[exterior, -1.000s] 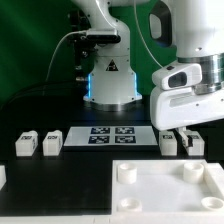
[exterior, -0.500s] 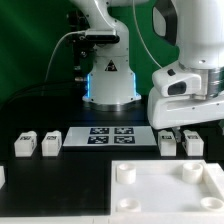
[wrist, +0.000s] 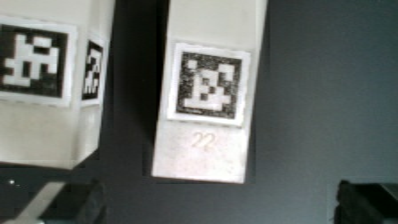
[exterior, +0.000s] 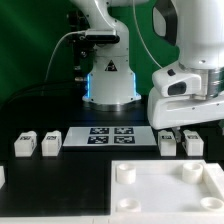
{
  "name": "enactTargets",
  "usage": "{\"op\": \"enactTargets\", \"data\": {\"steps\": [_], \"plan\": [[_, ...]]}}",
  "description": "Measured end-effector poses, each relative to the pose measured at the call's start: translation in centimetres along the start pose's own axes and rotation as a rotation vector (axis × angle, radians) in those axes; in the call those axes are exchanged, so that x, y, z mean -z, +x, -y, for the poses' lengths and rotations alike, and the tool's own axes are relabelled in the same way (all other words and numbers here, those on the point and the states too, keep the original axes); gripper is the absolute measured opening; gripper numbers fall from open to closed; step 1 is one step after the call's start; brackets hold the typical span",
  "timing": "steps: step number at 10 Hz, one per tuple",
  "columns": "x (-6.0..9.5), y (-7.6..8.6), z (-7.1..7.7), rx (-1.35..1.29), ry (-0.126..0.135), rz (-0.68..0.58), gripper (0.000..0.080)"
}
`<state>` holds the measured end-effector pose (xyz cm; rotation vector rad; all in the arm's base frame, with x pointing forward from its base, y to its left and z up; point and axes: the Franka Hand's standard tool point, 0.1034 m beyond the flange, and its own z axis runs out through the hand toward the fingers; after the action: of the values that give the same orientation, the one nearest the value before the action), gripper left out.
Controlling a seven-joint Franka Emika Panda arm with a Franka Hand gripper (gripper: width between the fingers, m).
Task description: Assemble one leg
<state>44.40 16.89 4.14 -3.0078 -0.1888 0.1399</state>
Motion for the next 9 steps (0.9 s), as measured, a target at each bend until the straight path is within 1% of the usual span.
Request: {"op": "enactTargets", "data": {"steps": [2, 3, 4, 5, 7, 8, 9], "plan": [[0.0, 0.0, 0.0, 0.0, 0.0, 0.0, 0.0649], [-0.7, -2.7, -0.2, -0.018, -0.013, 0.152, 0.0649], [0.1, -1.8, -0.2, -0.021, -0.011, 0.164, 0.0649], [0.4, -2.6, -0.3, -0.027, -0.013, 0.321, 0.0649], [0.4, -2.4, 0.2, -0.029, 0.003, 0.584, 0.0649], [-0.1, -2.2, 0.4, -0.035, 0.011, 0.675, 0.0649], [-0.6, -2.4, 0.6, -0.048, 0.011, 0.745, 0.0649]]}}
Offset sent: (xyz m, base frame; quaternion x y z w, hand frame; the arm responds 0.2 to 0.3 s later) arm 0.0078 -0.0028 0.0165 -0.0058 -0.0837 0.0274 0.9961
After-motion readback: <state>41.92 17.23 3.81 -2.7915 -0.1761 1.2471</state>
